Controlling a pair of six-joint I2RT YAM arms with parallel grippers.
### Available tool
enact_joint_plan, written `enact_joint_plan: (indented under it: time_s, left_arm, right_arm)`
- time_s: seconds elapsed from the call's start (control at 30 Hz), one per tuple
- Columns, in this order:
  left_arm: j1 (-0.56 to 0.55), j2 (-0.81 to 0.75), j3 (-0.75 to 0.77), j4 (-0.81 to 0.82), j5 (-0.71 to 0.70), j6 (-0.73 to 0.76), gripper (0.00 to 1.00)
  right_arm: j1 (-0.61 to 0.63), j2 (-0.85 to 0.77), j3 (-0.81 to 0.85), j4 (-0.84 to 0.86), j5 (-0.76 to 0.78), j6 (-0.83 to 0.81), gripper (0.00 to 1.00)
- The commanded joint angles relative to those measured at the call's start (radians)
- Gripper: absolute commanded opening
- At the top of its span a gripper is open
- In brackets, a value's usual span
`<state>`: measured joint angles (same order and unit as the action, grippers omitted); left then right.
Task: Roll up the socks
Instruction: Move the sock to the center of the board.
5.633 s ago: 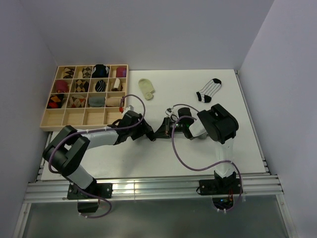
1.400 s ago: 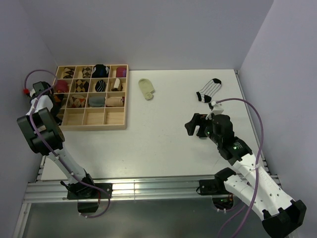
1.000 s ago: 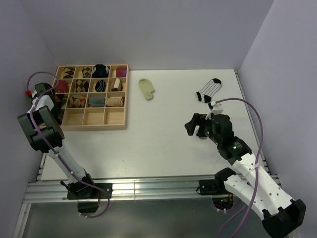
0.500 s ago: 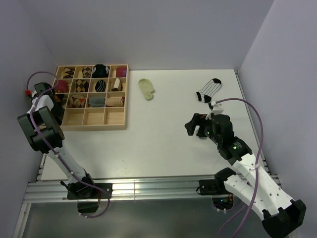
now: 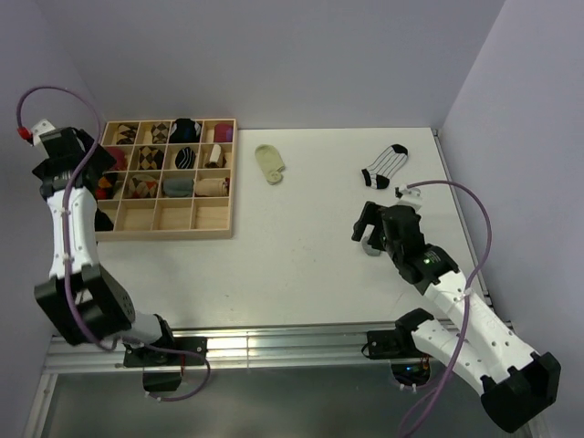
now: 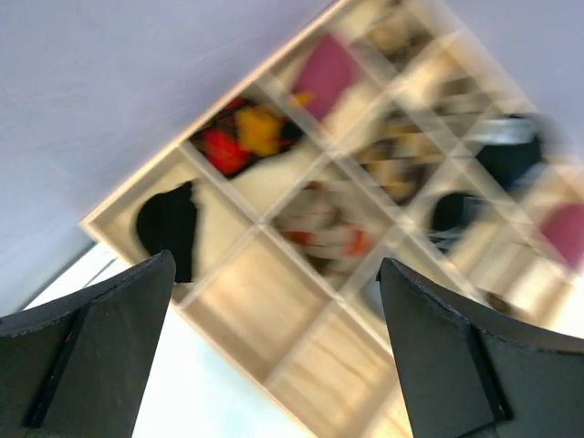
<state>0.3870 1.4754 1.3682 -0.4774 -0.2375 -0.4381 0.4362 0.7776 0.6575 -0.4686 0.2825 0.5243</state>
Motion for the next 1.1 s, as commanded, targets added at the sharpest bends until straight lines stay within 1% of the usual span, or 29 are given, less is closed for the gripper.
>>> enact_joint_plan:
  time_s: [0.0, 0.03, 0.07, 0.13, 0.17, 0.23, 0.27, 0.33, 0.37, 0.43, 0.47, 0.57, 0.73, 0.83, 0.9, 0.93, 0.97, 1.0, 1.07]
  left_arm:
    - [-0.008, -0.189, -0.090, 0.092, 0.176, -0.014, 0.99]
    - [-0.016, -0.266, -0.107, 0.101, 0.208, -0.019, 0.99]
    - [-0.034, -0.302, -0.125, 0.129, 0.228, -0.022, 1.00]
    - [-0.066, -0.402, -0.173, 0.151, 0.228, -0.021, 0.99]
    - [-0.118, -0.429, -0.185, 0.155, 0.222, -0.016, 1.00]
    - [-0.184, -0.473, -0.201, 0.148, 0.204, 0.007, 0.99]
    - [-0.248, -0.480, -0.199, 0.135, 0.211, 0.015, 0.99]
    - [-0.308, -0.506, -0.227, 0.135, 0.228, 0.029, 0.99]
    - [-0.356, -0.513, -0.242, 0.140, 0.271, 0.029, 1.00]
    - [-0.379, -0.547, -0.302, 0.160, 0.294, 0.038, 0.99]
    - [-0.436, -0.556, -0.322, 0.160, 0.315, 0.039, 0.99]
    - [-0.489, -0.584, -0.411, 0.164, 0.323, 0.061, 0.99]
    - [-0.519, -0.612, -0.492, 0.161, 0.354, 0.064, 0.99]
    - [-0.524, -0.615, -0.529, 0.171, 0.346, 0.064, 0.99]
    - [-0.528, -0.607, -0.535, 0.174, 0.348, 0.065, 0.99]
    - [-0.528, -0.600, -0.534, 0.172, 0.346, 0.067, 0.99]
    - [-0.531, -0.596, -0.529, 0.169, 0.348, 0.067, 0.99]
    - [-0.531, -0.593, -0.529, 0.172, 0.349, 0.068, 0.99]
    - [-0.531, -0.593, -0.534, 0.169, 0.348, 0.070, 0.99]
  right_arm:
    - [-0.004, 0.083, 0.062, -0.044, 0.106, 0.080, 1.00]
    - [-0.016, 0.106, 0.067, -0.045, 0.101, 0.089, 1.00]
    - [-0.025, 0.130, 0.077, -0.047, 0.090, 0.095, 1.00]
    - [-0.050, 0.202, 0.086, -0.038, 0.054, 0.102, 0.99]
    - [-0.074, 0.225, 0.090, -0.028, 0.041, 0.102, 0.98]
    - [-0.096, 0.299, 0.099, -0.012, 0.020, 0.106, 0.98]
    - [-0.115, 0.325, 0.108, -0.004, 0.011, 0.105, 0.96]
    - [-0.131, 0.400, 0.116, 0.019, -0.009, 0.105, 0.94]
    - [-0.140, 0.425, 0.119, 0.030, -0.020, 0.103, 0.93]
    - [-0.163, 0.492, 0.123, 0.054, -0.060, 0.102, 0.92]
    - [-0.171, 0.514, 0.129, 0.062, -0.072, 0.100, 0.91]
    - [-0.175, 0.592, 0.129, 0.096, -0.108, 0.095, 0.91]
    - [-0.172, 0.701, 0.122, 0.139, -0.210, 0.101, 0.88]
    - [-0.148, 0.718, 0.103, 0.163, -0.247, 0.143, 0.87]
    - [-0.097, 0.727, 0.091, 0.174, -0.256, 0.175, 0.87]
    - [-0.076, 0.730, 0.088, 0.176, -0.252, 0.216, 0.88]
    - [-0.023, 0.733, 0.087, 0.176, -0.249, 0.238, 0.87]
    - [0.004, 0.738, 0.085, 0.179, -0.241, 0.261, 0.87]
    - [0.086, 0.744, 0.083, 0.191, -0.246, 0.341, 0.88]
